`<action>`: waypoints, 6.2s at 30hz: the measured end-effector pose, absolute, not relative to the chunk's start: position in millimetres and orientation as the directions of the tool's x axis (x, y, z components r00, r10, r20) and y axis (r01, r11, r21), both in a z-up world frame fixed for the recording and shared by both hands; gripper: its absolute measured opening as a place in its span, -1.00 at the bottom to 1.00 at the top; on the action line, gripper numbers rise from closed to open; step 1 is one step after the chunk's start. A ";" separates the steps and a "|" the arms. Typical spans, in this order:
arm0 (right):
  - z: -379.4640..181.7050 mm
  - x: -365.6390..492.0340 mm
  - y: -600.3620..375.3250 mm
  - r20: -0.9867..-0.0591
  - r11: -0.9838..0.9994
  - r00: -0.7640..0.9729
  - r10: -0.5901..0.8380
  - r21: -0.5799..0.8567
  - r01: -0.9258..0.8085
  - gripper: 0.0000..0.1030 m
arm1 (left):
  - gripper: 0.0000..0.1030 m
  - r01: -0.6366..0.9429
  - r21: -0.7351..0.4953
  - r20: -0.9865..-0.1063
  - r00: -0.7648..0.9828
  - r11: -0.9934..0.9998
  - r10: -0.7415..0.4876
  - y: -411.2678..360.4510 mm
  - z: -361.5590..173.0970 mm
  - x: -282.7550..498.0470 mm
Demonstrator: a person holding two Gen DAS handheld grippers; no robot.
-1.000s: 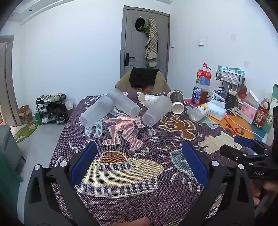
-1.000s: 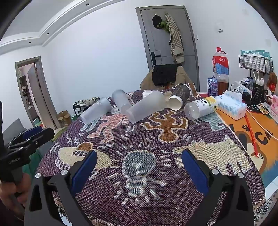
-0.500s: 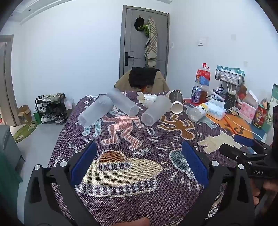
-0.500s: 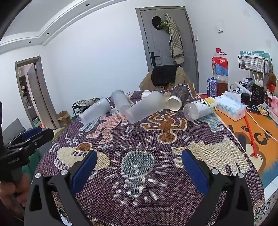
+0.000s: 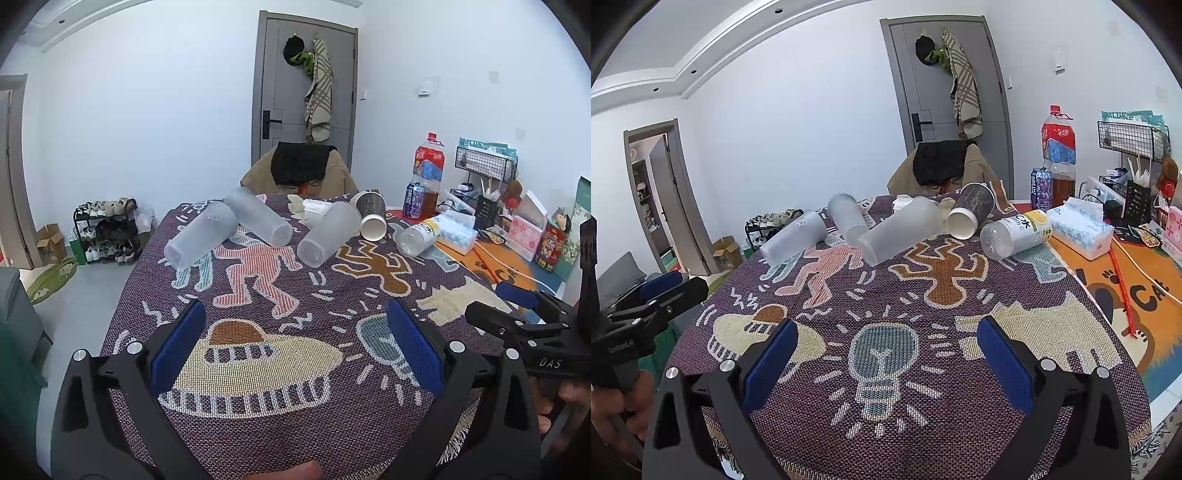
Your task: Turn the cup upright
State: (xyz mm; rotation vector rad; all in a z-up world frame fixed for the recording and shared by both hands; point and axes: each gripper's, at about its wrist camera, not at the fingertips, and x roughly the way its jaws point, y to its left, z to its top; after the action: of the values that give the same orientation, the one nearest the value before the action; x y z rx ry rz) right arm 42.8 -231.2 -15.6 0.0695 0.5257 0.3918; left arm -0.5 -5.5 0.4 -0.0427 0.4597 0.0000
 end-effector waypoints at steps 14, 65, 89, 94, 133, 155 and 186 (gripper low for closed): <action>-15.6 42.7 -231.6 -0.476 0.923 0.791 0.383 0.167 -0.347 0.85 | 0.89 -0.005 -0.034 -0.427 0.904 0.999 -0.010 -8.2 4.4 -4.7; 3.8 94.5 -180.3 -0.537 0.888 0.724 0.434 0.123 -0.442 0.85 | 0.89 -0.057 -0.070 -0.431 0.902 0.996 0.022 47.1 8.7 25.7; 19.9 290.6 -58.1 -0.732 0.835 0.526 0.433 0.107 -0.539 0.60 | 0.89 -0.261 -0.227 -0.503 0.856 0.938 0.116 150.8 -1.3 96.5; 9.9 336.7 -27.9 -0.785 0.836 0.477 0.395 0.093 -0.540 0.54 | 0.89 -0.299 -0.273 -0.509 0.851 0.915 0.126 169.6 -8.3 111.7; 16.8 354.4 -15.7 -0.841 0.819 0.405 0.358 0.075 -0.569 0.15 | 0.89 -0.338 -0.317 -0.511 0.848 0.886 0.141 178.0 2.0 98.5; 8.4 160.7 -188.2 -0.650 0.767 0.419 0.634 0.457 -0.451 0.17 | 0.89 -0.168 -0.193 -0.523 0.851 0.967 0.044 78.7 13.8 78.5; -67.0 112.2 -272.1 -0.629 0.780 0.474 0.616 0.568 -0.261 0.63 | 0.89 -0.021 -0.466 -0.697 0.625 0.885 -0.352 22.6 -52.3 127.4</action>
State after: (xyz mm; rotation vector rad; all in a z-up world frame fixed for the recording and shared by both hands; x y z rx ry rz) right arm 112.2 -272.1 -67.0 0.4268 0.9332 0.5570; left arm 127.4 22.6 -52.3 -0.4611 0.8824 -0.1974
